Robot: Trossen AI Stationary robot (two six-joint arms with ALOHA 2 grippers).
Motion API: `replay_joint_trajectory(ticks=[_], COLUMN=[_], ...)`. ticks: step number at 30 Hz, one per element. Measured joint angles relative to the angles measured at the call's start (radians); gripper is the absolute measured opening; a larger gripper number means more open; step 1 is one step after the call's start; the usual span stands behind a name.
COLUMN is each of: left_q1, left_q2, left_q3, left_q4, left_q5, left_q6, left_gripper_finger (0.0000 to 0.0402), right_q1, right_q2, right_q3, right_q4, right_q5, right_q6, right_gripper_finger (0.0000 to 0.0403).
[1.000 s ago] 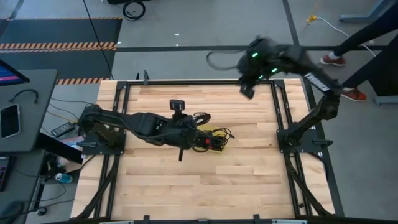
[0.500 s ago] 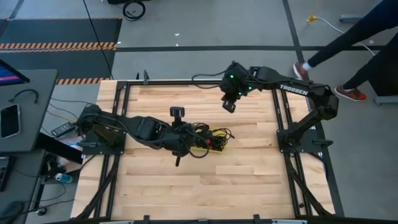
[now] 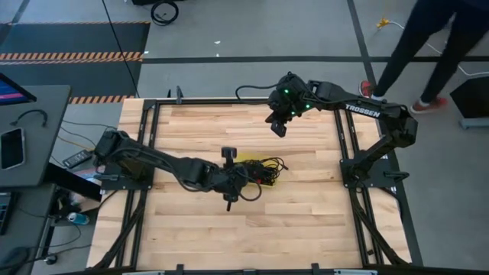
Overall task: Pick and place USB-C Cables
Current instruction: Put the black charger cable into the yellow bin
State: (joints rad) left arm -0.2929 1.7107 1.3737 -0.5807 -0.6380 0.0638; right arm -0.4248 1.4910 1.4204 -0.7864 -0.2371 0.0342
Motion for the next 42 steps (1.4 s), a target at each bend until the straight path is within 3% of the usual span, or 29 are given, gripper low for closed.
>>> replay_joint_trajectory(ticks=[9,16,23,33,42], left_q1=[0.022,0.052,0.080,0.079,0.081], left_q2=[0.005,0.005,0.005,0.005,0.005], left_q3=[-0.231,-0.323,-0.334,-0.334,-0.334], left_q4=[0.259,0.385,0.406,0.401,0.402], left_q5=[0.034,0.071,0.159,0.198,0.198], left_q6=[-0.057,-0.145,-0.160,-0.159,-0.157], left_gripper_finger=[0.0017,0.0017,0.0017,0.0017,0.0112], right_q1=[0.000,0.001,0.000,0.000,0.000], right_q2=[0.000,0.000,0.000,0.000,0.000], right_q3=[0.000,0.000,0.000,0.000,0.000], right_q4=[0.000,0.000,0.000,0.008,0.009], right_q5=[-0.030,-0.055,-0.055,-0.054,-0.054], right_q6=[0.001,0.002,0.002,0.002,0.002], right_gripper_finger=[0.0000,0.0000,0.0000,0.0002,0.0005])
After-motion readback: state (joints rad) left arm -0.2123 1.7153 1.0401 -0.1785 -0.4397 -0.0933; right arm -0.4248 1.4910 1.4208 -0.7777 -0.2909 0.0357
